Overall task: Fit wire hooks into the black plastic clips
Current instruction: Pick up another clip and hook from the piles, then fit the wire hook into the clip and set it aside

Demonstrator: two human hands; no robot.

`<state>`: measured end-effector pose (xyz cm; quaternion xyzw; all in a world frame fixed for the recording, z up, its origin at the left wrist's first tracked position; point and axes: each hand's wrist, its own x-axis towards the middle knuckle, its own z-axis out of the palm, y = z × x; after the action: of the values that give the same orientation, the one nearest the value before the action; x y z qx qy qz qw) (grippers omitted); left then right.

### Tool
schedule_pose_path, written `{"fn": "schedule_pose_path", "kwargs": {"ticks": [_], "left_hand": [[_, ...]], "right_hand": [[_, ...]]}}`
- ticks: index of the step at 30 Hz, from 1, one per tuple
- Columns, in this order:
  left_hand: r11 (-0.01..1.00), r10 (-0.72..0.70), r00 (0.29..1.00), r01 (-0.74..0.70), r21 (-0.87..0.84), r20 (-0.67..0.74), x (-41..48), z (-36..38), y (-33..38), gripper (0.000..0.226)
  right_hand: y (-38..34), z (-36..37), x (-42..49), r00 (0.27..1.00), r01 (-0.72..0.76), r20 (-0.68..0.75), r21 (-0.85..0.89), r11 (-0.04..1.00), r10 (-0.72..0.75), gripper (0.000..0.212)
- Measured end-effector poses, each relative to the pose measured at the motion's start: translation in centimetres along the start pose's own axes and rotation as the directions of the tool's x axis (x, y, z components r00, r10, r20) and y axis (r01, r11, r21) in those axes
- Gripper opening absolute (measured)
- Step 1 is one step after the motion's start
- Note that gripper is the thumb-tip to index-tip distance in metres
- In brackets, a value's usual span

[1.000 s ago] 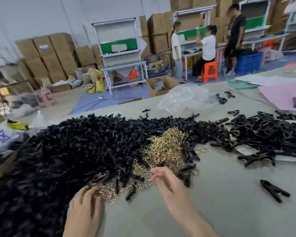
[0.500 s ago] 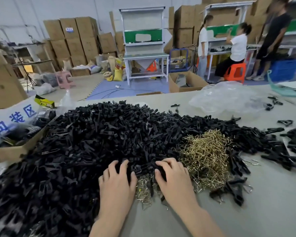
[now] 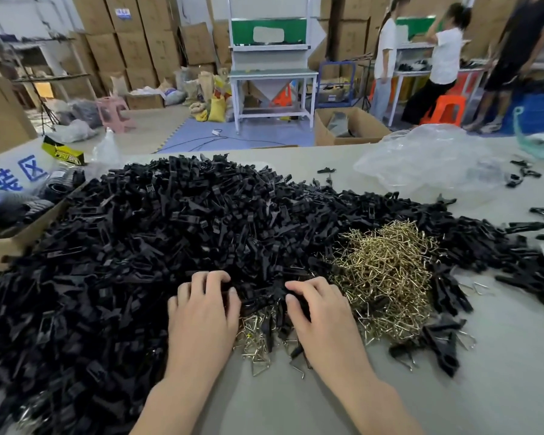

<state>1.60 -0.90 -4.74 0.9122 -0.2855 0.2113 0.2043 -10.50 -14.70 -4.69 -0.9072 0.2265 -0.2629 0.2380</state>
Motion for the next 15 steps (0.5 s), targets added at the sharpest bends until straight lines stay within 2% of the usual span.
{"fn": "schedule_pose_path", "kwargs": {"ticks": [5,10,15], "left_hand": [[0.996,0.030,1.000,-0.031,-0.084,-0.008,-0.3,-0.3,0.2,0.018],[0.990,0.111,0.990,-0.118,-0.074,-0.085,-0.4,-0.6,0.0,0.015],[0.993,0.100,0.994,-0.103,-0.051,-0.045,-0.6,-0.7,0.0,0.027]], "right_hand": [[0.2,-0.4,-0.1,0.998,0.054,0.026,-0.055,0.997,-0.052,0.033],[0.2,-0.7,-0.2,0.992,0.115,-0.036,-0.108,0.987,-0.119,0.021],[0.2,-1.1,-0.3,0.985,0.164,-0.030,-0.165,0.973,-0.171,0.019]]}}
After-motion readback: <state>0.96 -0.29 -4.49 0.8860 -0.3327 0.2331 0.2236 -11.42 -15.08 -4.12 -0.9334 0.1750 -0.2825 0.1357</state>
